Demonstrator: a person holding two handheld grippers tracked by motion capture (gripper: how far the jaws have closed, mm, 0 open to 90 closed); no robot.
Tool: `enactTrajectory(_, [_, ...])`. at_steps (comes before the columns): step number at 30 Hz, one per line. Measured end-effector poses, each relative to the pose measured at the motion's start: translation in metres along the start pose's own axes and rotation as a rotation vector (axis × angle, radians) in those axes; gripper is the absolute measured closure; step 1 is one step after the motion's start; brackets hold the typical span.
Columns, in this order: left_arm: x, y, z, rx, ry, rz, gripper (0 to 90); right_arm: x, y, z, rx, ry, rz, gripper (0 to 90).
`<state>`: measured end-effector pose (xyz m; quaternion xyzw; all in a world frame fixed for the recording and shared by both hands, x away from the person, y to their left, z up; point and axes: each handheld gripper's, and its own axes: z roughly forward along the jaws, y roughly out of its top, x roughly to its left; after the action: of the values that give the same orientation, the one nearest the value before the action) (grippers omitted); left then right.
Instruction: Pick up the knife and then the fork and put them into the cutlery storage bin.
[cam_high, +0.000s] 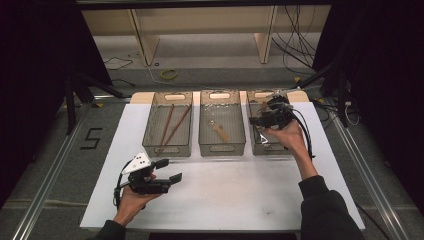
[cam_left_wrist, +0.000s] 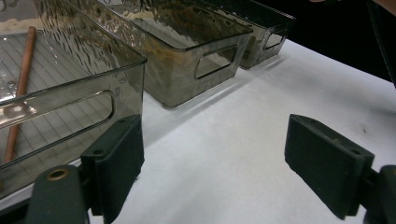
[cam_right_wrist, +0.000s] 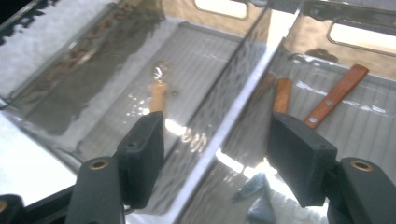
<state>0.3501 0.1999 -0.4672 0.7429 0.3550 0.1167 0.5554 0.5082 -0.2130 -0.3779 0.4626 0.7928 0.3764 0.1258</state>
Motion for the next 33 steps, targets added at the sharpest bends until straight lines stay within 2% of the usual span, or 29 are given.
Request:
enactTrajectory(11, [-0.001,0.001,0.003,0.007,-0.005,-0.003,19.1,0.025,-0.023,-0.015,-0.074,0.033,-0.031,34.2])
enactTrajectory(20, [0.000,-0.001,0.001,0.009,0.002,-0.005,19.1,0.036,-0.042,-0.026,-0.142,0.068,-0.026,34.0])
enactTrajectory(24, [-0.001,0.000,0.001,0.011,-0.001,0.006,19.2,0.041,-0.050,-0.029,-0.164,0.076,-0.037,33.7])
enactTrajectory(33, [-0.002,-0.001,0.001,0.014,-0.008,0.006,19.1,0.059,-0.069,-0.026,-0.200,0.135,-0.043,32.2])
